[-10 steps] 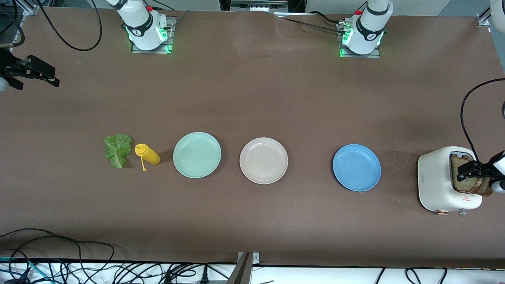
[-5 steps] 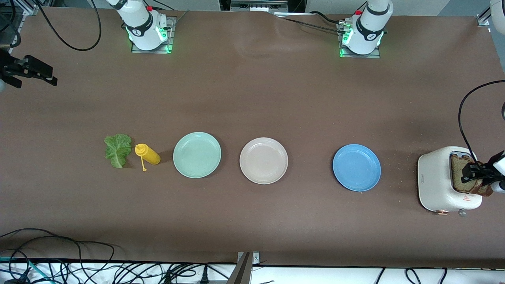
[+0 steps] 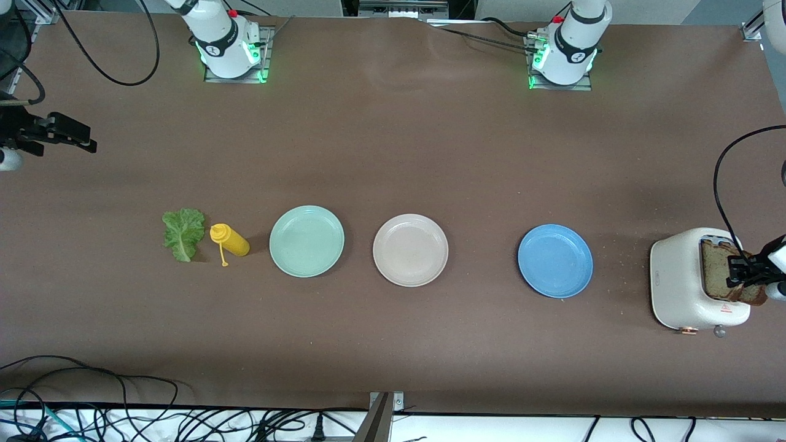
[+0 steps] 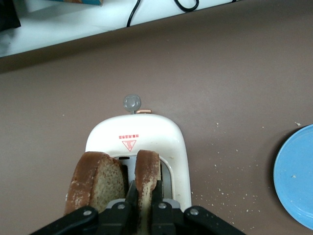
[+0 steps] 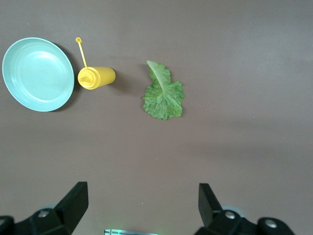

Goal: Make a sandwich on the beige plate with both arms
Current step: 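Reach the left gripper down to the toaster and grasp a bread slice, then lift the bread slice with the left gripper and lower it onto the beige plate, then release the bread with the left gripper while the right gripper reaches the lettuce, then grasp the green lettuce leaf with the right gripper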

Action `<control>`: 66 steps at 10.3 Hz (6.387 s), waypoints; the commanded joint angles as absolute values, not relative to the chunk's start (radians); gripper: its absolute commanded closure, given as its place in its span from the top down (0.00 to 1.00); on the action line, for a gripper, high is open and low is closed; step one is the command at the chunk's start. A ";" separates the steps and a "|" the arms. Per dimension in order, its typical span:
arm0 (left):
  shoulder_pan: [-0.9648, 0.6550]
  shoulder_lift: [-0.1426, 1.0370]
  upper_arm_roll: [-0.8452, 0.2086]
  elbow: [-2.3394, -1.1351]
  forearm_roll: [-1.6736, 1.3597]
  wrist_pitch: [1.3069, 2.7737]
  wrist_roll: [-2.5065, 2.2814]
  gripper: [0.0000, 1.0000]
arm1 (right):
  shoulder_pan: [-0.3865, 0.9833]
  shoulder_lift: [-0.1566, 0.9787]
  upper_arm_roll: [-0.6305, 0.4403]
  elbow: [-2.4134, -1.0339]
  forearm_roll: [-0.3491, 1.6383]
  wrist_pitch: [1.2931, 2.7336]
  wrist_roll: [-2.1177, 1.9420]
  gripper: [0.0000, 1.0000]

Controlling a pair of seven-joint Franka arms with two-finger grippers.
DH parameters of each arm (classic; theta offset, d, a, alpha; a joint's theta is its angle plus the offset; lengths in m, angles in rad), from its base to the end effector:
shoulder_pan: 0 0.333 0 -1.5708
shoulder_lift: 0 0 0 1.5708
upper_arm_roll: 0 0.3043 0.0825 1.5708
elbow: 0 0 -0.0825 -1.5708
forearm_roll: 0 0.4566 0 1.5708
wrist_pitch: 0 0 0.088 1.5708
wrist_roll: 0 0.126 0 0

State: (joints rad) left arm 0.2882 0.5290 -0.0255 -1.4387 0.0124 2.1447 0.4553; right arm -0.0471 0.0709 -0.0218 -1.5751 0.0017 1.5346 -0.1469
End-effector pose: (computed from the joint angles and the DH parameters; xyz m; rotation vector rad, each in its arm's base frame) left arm 0.7587 0.2078 0.3452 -3.0558 0.2970 -0.2561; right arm 0.6373 -0.0434 0.5437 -3.1223 -0.1217 0.1732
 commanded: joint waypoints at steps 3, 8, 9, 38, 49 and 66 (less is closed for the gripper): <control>0.281 0.474 -0.057 -1.304 0.012 1.889 0.385 0.00 | -0.026 0.086 -0.015 -1.574 -0.002 1.583 -0.155 1.00; 0.200 0.474 -0.260 -1.213 -0.008 1.720 -0.253 0.00 | -0.018 0.087 -0.014 -1.575 0.008 1.580 -0.150 1.00; 0.152 0.479 -0.291 -1.215 -0.008 1.720 -0.400 0.00 | -0.018 0.087 -0.012 -1.575 0.008 1.580 -0.150 1.00; -0.258 0.661 -0.299 -1.611 -0.077 2.674 -1.111 1.00 | -0.014 0.115 -0.057 -1.901 -0.021 1.820 -0.149 1.00; 0.105 0.395 -0.290 -1.598 0.015 2.173 -0.461 1.00 | -0.015 0.417 -0.055 -2.149 -0.058 2.738 -0.308 0.94; 0.244 0.291 -0.293 -1.551 0.107 1.856 -0.034 1.00 | -0.011 0.399 -0.048 -1.874 -0.063 2.299 -0.360 0.00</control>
